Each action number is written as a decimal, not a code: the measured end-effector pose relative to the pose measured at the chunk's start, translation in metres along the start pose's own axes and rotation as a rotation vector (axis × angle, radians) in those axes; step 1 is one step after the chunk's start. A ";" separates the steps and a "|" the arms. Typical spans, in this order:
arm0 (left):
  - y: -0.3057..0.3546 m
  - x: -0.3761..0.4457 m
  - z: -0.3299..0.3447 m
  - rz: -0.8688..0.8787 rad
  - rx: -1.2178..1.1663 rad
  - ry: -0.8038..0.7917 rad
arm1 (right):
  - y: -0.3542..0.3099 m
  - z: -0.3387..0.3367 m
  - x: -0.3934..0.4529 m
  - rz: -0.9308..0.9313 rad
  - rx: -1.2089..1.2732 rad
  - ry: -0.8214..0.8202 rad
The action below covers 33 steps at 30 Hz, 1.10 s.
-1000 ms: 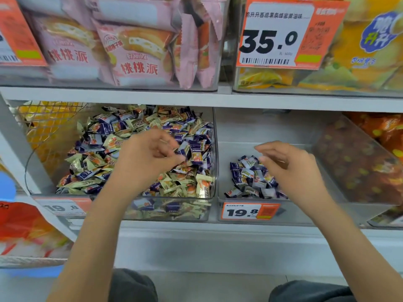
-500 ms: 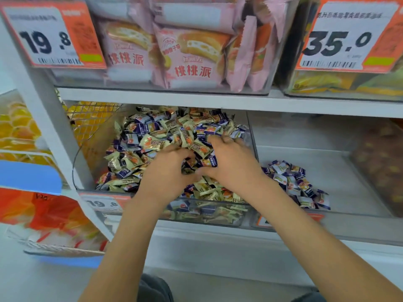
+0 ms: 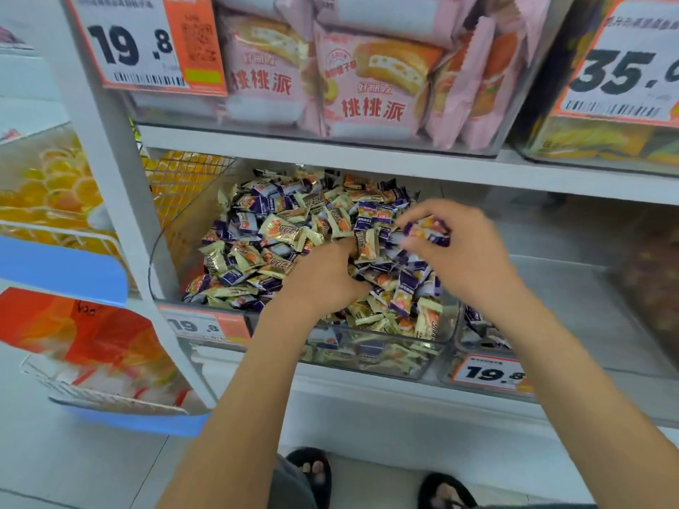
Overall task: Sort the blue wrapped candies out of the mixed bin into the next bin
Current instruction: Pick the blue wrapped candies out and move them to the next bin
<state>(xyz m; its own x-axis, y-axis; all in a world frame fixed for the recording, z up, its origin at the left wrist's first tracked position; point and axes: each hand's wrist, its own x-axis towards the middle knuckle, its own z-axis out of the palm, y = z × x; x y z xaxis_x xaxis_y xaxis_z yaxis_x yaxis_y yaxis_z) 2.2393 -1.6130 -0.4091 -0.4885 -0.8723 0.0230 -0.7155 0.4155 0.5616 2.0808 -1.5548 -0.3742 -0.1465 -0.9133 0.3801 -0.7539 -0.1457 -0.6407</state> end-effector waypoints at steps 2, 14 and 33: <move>0.002 0.000 0.001 -0.011 -0.014 0.000 | 0.009 -0.020 -0.007 0.019 0.073 0.122; 0.001 -0.009 0.004 -0.010 -0.048 0.096 | 0.054 -0.041 -0.035 0.158 0.013 0.093; -0.005 -0.037 -0.031 -0.120 -0.530 0.169 | 0.001 0.035 -0.025 -0.088 -0.077 -0.373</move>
<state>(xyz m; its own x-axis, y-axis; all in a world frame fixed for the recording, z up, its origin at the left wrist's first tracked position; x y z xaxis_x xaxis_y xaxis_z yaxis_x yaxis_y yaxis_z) 2.2762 -1.5910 -0.3870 -0.3016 -0.9525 0.0408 -0.3914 0.1627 0.9057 2.1066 -1.5450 -0.4077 0.1529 -0.9762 0.1539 -0.8010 -0.2136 -0.5593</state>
